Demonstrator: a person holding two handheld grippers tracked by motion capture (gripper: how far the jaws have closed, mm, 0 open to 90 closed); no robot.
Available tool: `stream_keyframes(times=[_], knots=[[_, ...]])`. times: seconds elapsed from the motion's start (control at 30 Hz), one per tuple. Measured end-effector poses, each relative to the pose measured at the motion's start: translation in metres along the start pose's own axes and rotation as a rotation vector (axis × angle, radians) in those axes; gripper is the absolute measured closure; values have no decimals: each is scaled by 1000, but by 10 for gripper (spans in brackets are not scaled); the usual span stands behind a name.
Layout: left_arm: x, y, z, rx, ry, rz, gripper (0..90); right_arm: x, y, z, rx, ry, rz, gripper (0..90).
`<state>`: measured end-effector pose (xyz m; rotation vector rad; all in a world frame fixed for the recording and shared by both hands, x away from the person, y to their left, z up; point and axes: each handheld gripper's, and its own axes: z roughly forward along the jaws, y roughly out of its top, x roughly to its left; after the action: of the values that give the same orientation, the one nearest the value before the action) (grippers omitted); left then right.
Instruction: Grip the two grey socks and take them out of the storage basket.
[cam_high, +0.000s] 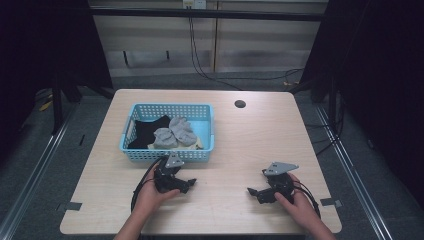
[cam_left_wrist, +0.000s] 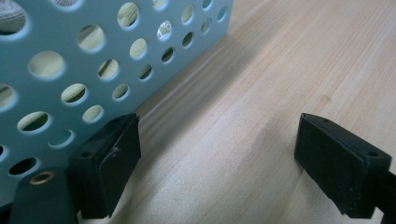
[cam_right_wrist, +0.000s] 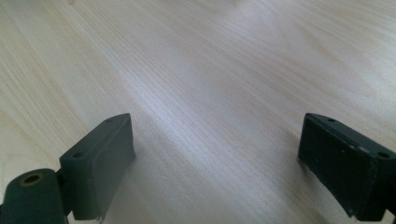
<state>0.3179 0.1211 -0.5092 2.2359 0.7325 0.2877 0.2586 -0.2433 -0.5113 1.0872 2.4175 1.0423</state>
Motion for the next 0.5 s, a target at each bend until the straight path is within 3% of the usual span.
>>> stream_keyframes(times=[0.3,0.5], knots=[[1,-1,-1,-6,-9,-1,149,0,0,0,0,0,2,100],[6,4,-14,86,-58,-52,210,0,0,0,-1,0,3,101]])
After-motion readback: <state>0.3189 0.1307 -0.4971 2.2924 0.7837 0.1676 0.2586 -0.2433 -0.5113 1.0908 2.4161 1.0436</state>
